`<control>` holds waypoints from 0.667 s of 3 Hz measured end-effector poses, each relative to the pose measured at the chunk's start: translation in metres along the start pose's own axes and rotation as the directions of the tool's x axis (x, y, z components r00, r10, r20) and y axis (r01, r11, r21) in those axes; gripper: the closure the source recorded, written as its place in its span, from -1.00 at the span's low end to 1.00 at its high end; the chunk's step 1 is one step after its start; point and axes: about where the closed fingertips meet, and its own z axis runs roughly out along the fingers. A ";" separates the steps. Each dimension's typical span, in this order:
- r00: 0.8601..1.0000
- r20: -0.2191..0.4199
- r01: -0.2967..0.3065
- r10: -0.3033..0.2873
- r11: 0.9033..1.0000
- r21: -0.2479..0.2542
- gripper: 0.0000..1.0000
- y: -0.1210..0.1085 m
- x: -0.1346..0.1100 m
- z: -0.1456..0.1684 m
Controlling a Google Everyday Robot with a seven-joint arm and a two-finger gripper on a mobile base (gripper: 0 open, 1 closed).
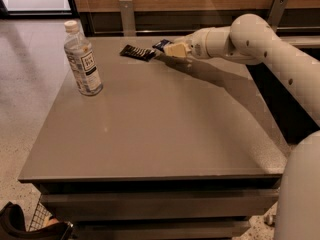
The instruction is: Move rxbar blueberry near rxbar chocolate
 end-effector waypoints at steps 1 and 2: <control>0.999 0.025 -0.031 0.032 0.999 -0.028 0.57 0.024 0.009 0.013; 0.999 0.026 -0.034 0.035 0.999 -0.037 0.12 0.029 0.009 0.018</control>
Offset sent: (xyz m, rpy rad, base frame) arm -0.0101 0.0204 -0.0132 0.0414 0.0122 0.0145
